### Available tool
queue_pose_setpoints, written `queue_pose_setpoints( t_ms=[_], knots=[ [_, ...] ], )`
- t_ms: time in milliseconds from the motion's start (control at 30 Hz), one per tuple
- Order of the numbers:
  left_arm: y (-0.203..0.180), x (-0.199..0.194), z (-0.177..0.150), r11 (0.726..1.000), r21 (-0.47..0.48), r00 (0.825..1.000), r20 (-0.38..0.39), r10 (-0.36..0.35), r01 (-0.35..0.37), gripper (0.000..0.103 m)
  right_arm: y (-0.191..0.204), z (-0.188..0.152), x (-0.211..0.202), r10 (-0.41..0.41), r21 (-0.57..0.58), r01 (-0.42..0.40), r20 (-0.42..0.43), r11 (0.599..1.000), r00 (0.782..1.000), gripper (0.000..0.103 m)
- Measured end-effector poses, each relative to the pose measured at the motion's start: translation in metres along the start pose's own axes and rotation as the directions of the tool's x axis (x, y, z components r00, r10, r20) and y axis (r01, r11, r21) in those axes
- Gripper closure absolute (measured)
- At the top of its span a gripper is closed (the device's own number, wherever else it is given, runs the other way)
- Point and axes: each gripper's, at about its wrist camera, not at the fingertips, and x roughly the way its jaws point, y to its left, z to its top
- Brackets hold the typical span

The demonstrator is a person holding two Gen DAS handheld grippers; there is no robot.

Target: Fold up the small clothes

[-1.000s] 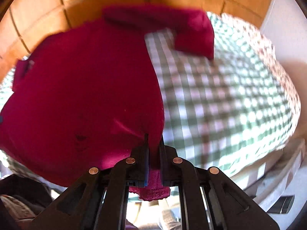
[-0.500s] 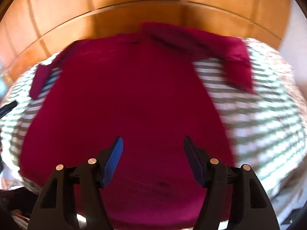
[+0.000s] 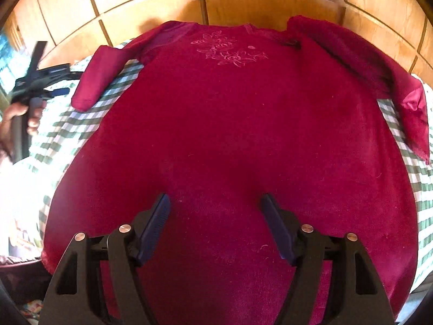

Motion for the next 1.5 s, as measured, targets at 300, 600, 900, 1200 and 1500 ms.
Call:
queue_pose_setpoints(
  t_ms=[300, 600, 900, 1200, 1500],
  knots=[
    [0.066, -0.058, 0.016, 0.967, -0.232, 0.973, 0.179, 0.148, -0.105, 0.097, 0.005, 0.001, 0.008, 0.002, -0.017, -0.002, 0.023, 1.000, 1.000, 0.022],
    [0.121, -0.080, 0.028, 0.869, -0.437, 0.924, 0.178, 0.338, -0.234, 0.090, 0.005, 0.001, 0.012, -0.005, -0.027, 0.006, 0.046, 1.000, 0.999, 0.018],
    [0.011, -0.094, -0.063, 0.991, -0.112, 0.989, 0.133, -0.063, 0.078, 0.043, -0.017, 0.005, -0.010, -0.005, 0.011, 0.004, 0.066, 1.000, 0.998, 0.018],
    [-0.097, -0.085, -0.196, 0.895, 0.137, 0.897, -0.197, -0.395, 0.424, 0.043, -0.148, -0.031, -0.065, -0.278, 0.256, 0.256, 0.053, 0.932, 0.959, 0.018],
    [-0.108, -0.095, -0.221, 0.910, 0.163, 0.920, -0.160, -0.358, 0.382, 0.097, -0.163, -0.074, -0.064, -0.179, 0.296, 0.169, 0.008, 0.940, 0.984, 0.083]
  ],
)
